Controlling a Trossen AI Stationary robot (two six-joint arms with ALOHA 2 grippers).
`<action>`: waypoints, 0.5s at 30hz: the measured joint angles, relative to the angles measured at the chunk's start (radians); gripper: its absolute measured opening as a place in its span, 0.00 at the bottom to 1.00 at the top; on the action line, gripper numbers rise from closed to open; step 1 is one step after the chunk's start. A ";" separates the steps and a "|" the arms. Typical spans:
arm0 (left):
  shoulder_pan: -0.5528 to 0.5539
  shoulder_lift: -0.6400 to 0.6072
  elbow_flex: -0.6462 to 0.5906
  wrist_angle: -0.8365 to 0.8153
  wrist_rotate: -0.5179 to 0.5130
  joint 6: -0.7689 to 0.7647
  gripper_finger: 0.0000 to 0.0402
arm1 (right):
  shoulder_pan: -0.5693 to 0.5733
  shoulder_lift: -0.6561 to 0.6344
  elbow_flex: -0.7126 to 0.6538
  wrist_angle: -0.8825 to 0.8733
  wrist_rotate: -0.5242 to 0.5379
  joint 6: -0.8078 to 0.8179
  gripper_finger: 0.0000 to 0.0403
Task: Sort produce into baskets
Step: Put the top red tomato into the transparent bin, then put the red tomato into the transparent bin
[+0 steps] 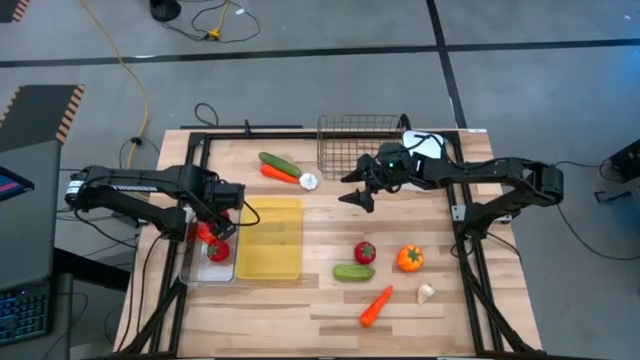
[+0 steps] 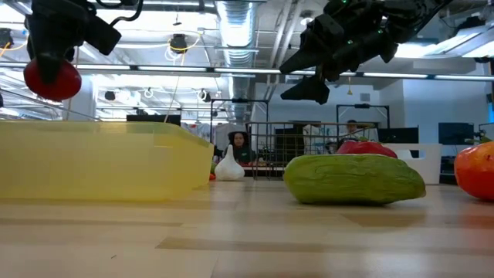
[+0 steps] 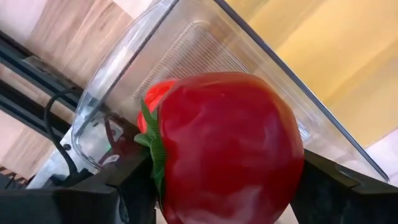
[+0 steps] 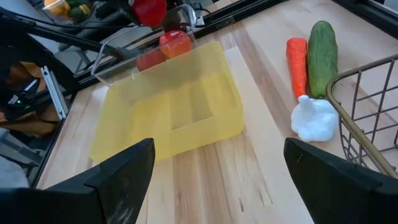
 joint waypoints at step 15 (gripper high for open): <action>0.000 0.000 0.000 0.000 0.012 0.006 0.84 | 0.000 0.000 0.000 0.000 0.000 0.002 0.95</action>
